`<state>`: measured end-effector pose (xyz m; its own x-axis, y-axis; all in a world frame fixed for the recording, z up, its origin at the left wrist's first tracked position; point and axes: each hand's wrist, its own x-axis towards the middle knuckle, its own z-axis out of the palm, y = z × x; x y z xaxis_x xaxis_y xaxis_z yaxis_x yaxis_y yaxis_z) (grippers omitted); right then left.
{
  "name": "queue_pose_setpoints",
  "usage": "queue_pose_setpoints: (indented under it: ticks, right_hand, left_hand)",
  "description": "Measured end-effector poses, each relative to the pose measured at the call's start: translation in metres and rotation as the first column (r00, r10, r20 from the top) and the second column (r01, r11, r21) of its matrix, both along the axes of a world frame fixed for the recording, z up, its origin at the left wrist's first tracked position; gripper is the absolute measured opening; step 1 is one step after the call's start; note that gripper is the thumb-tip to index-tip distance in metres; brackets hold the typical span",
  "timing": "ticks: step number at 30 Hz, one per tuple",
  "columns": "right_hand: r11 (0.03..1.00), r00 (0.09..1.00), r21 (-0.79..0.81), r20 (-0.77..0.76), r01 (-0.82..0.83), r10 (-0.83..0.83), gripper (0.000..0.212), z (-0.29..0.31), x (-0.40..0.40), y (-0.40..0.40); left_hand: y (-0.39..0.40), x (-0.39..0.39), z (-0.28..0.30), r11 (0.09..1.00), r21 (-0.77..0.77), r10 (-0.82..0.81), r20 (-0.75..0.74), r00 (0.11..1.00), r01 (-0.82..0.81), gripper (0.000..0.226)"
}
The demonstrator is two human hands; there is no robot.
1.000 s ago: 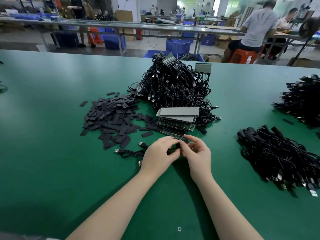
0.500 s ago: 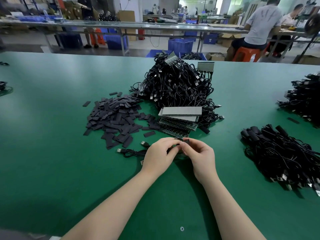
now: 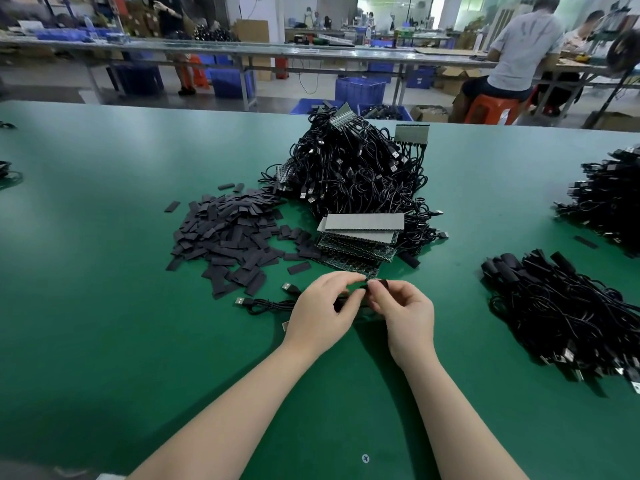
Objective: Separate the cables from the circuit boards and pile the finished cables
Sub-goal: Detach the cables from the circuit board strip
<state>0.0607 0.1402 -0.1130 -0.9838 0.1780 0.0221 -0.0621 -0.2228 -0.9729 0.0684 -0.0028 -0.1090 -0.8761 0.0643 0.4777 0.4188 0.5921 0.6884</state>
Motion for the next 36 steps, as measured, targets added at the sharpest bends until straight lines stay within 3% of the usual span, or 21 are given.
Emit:
queue_pose_setpoints:
  ticks: [3, 9, 15, 26, 36]
  right_hand:
    - [0.989, 0.997, -0.129, 0.046, 0.065, -0.060, 0.006, 0.0000, -0.0022, 0.0014]
    - [0.984, 0.997, -0.160, 0.042, 0.077, -0.072, 0.008, 0.0011, -0.0018, -0.0008]
    - [0.981, 0.997, -0.179, 0.041, 0.071, -0.065, 0.007, 0.0029, -0.0008, -0.0008]
    - [0.985, 0.998, -0.162, 0.018, 0.054, -0.052, 0.007, 0.0049, 0.0020, -0.0013]
    - [0.999, 1.000, -0.033, -0.022, 0.015, -0.015, 0.010, 0.0015, 0.0026, -0.0008]
  left_hand:
    - [0.0007, 0.0013, -0.0002, 1.000, 0.021, 0.023, -0.018, 1.000, -0.023, 0.026]
    - [0.0012, 0.0005, -0.0010, 0.998, 0.041, 0.043, 0.053, 0.998, -0.045, 0.033]
    - [0.0015, 0.0007, 0.0011, 0.998, -0.050, 0.036, -0.043, 0.998, -0.038, 0.027]
    - [0.0013, 0.0012, 0.0013, 0.996, -0.083, 0.009, -0.058, 0.998, -0.014, 0.027]
    - [0.0009, 0.0014, 0.0018, 0.995, -0.104, 0.010, -0.037, 0.999, -0.013, 0.028]
